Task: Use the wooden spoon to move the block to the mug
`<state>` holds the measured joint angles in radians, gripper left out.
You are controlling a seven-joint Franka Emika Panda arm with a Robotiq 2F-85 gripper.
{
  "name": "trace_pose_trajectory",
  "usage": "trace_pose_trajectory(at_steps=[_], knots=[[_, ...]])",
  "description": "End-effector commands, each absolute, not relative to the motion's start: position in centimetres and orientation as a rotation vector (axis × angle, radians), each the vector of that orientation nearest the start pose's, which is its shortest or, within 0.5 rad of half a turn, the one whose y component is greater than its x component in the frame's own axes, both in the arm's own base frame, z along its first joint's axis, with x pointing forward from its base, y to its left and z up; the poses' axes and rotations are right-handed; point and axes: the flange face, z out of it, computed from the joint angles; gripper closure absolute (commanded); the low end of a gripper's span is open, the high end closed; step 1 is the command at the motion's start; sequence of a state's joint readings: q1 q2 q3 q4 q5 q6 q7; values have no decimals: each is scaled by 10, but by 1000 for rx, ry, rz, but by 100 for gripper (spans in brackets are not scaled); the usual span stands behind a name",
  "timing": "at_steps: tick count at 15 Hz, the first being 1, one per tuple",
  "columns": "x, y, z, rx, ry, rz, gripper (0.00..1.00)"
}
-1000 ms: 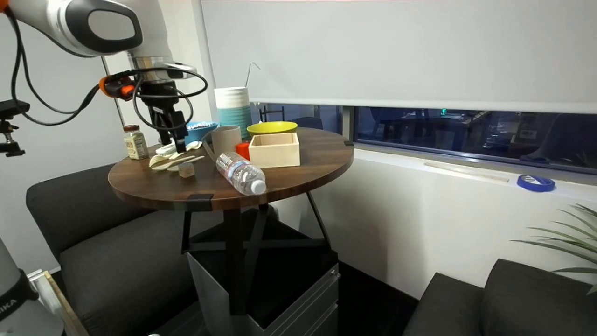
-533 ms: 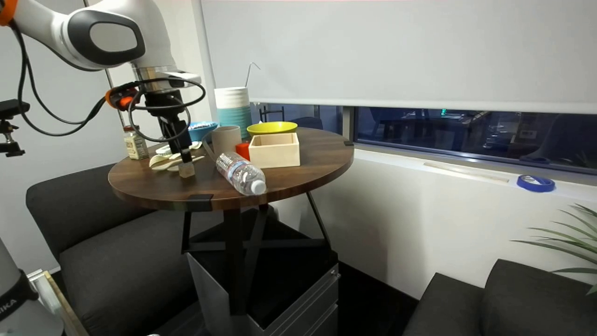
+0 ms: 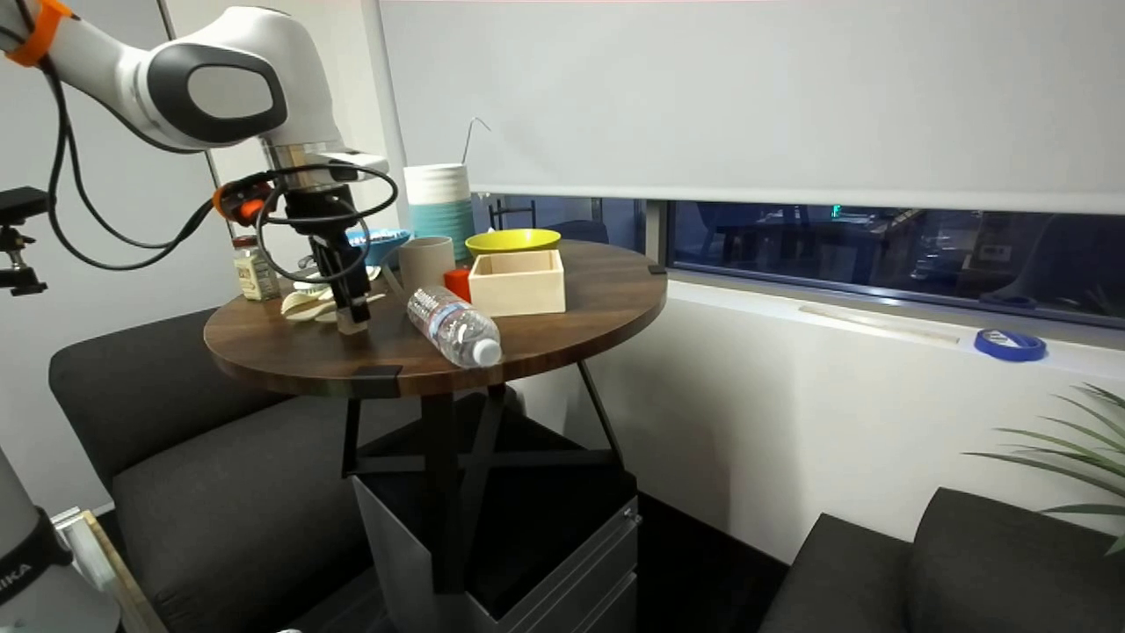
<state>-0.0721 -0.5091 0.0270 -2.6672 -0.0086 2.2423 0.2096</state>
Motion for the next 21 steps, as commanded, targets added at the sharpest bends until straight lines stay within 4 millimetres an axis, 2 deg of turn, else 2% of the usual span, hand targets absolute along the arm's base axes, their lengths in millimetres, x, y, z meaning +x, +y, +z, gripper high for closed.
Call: trace_pose_trajectory(at_steps=[1,6,7,10,14,19,21], knots=[[384,-19,400,-3161,376,-137,55],[382,-22,402,-3196,354,-142,89],[381,-22,405,-3200,346,-149,92],[379,-19,419,-3219,289,-192,92],[379,2,439,-3215,82,-261,92],[382,33,440,-3197,-196,-260,92],[382,39,436,-3193,-265,-247,92]])
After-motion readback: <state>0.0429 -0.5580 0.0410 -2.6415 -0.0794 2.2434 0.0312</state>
